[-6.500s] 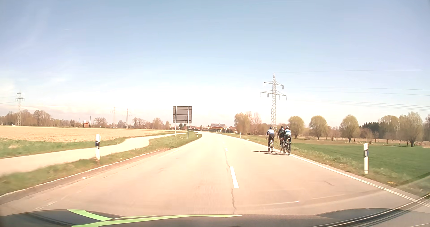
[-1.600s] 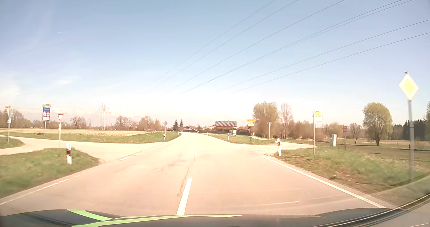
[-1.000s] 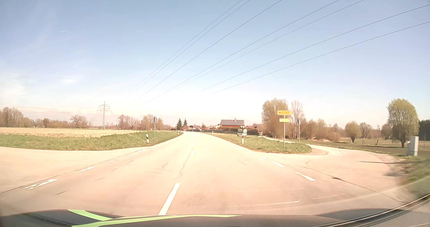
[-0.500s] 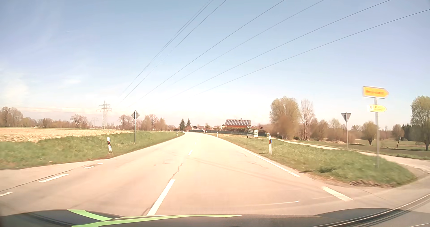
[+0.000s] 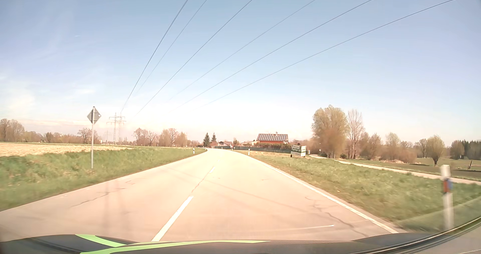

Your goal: Follow the waypoints while adhering to traffic rules and regulations

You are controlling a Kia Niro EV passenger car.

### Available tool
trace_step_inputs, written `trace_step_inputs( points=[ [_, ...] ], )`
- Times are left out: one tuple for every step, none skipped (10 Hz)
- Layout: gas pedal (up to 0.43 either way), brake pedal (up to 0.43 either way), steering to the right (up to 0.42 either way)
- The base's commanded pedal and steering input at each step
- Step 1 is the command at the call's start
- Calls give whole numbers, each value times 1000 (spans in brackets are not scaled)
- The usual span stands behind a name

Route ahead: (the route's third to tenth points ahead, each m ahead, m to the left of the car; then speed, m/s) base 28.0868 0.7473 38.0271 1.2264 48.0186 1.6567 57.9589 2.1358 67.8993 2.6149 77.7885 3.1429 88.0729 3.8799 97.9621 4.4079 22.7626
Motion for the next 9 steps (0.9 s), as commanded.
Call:
trace_step_inputs(
  points=[
    [331,0,-6],
    [331,0,-6],
    [331,0,-6],
    [331,0,-6],
    [331,0,-6],
    [331,0,-6],
    [331,0,-6],
    [331,0,-6],
    [331,0,-6]
  ],
)
